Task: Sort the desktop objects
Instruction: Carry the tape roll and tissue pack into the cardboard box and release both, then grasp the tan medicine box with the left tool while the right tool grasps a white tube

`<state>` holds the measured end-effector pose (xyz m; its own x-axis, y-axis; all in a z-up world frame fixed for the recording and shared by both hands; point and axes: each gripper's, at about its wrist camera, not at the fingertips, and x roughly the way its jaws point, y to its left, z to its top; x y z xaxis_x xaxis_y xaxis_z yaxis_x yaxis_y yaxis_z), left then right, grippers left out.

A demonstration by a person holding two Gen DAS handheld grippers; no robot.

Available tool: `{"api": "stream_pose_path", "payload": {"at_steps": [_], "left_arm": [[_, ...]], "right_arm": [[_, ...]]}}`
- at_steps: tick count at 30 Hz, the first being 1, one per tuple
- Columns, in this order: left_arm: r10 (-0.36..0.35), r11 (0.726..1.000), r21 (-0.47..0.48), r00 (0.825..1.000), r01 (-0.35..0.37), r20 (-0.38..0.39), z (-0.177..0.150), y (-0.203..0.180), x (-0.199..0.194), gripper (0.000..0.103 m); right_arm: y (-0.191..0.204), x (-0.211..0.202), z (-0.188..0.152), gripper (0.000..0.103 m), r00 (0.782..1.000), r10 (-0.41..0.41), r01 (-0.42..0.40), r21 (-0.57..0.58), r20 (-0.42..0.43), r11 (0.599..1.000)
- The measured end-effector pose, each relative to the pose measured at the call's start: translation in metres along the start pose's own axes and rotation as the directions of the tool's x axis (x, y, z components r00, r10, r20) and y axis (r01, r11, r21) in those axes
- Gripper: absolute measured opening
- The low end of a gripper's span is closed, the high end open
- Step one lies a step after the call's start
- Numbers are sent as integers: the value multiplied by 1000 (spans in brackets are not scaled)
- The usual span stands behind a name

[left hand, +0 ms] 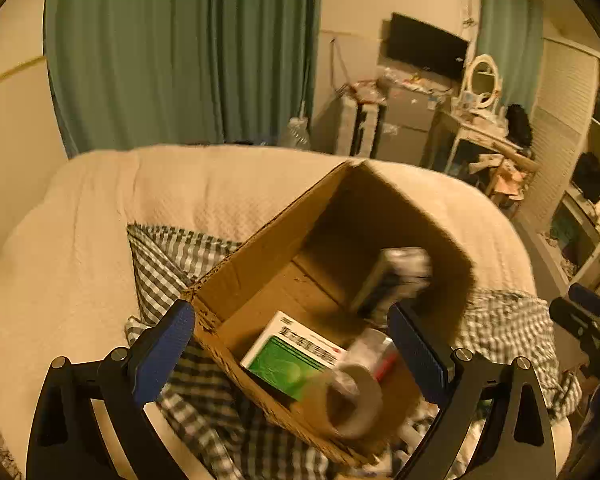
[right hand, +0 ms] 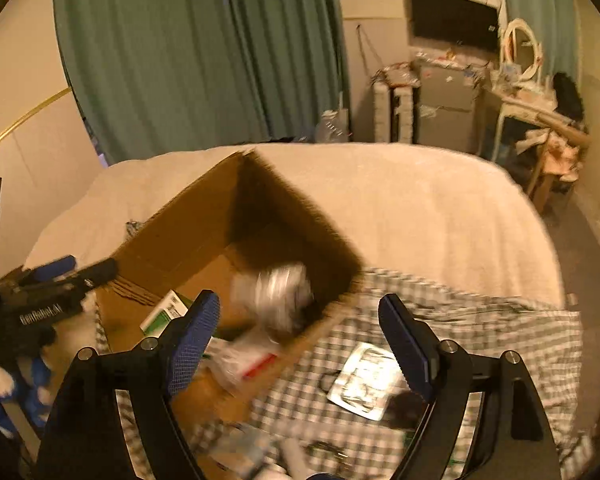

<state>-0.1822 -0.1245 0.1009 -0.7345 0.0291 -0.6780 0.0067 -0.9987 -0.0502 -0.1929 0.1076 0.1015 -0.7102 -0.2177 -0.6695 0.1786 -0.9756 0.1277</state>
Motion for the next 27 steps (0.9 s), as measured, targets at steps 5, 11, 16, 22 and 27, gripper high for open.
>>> {"api": "stream_pose_path", "payload": {"at_steps": [5,11,16,22,27], "left_arm": [[-84,996,-38,996,85,39,-23,-25,-57,101],[-96,994,-51,995,98,37,-85,-60,-88,103],[-92,996,9,995,92,-46,-143,-78,-74,103],[-32,999,27,981,38,-193,-198,-75,-44,103],[-1,1000,-7,955,-2,-297,-222,-71,-18,103]], "right_arm": [[-26,-69,-15,82,997,-73,73,-10,37,997],[-52,-126,-37,82,992,-106,105,19,67,994],[-72,-143,-81,82,992,-124,122,47,40,991],[-84,-131,-141,82,990,-140,141,36,-19,989],[-73,-111,-180,82,991,-126,125,-15,-44,992]]}}
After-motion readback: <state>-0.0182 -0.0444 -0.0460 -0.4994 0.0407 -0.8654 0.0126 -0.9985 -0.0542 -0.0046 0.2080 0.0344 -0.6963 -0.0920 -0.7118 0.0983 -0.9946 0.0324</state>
